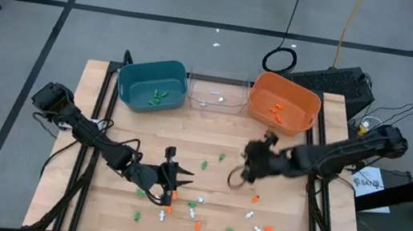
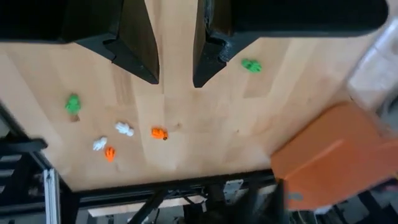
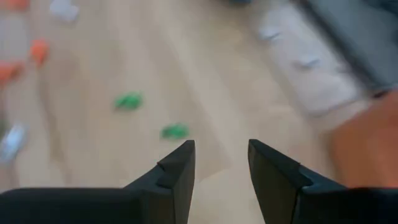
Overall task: Sort Halloween decoration
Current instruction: Put the white skeleton toy into the transparent bin
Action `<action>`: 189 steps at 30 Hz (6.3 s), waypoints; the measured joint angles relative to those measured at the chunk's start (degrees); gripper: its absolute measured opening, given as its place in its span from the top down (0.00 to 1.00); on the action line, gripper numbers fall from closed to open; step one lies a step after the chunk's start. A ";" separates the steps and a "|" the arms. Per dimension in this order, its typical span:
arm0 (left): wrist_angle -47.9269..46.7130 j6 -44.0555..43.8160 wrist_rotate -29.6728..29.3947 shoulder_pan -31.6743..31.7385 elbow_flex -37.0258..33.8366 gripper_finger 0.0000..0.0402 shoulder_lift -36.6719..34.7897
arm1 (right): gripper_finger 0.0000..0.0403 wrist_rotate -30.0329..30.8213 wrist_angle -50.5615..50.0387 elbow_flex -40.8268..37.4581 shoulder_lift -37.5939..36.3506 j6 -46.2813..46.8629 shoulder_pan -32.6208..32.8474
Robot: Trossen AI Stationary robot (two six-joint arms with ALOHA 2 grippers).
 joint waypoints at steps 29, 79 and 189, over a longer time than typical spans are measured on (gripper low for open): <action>-18.99 -30.19 -5.91 -1.54 -0.04 0.76 0.68 | 0.67 -7.55 39.20 -11.25 19.80 -10.67 10.49; -7.49 -30.15 -10.91 -9.22 0.00 0.76 8.83 | 0.63 -12.07 60.16 -2.13 40.98 -19.34 8.43; -4.58 -27.02 -12.75 -8.41 0.00 0.76 8.83 | 0.97 16.32 70.84 -2.26 26.79 -90.85 23.65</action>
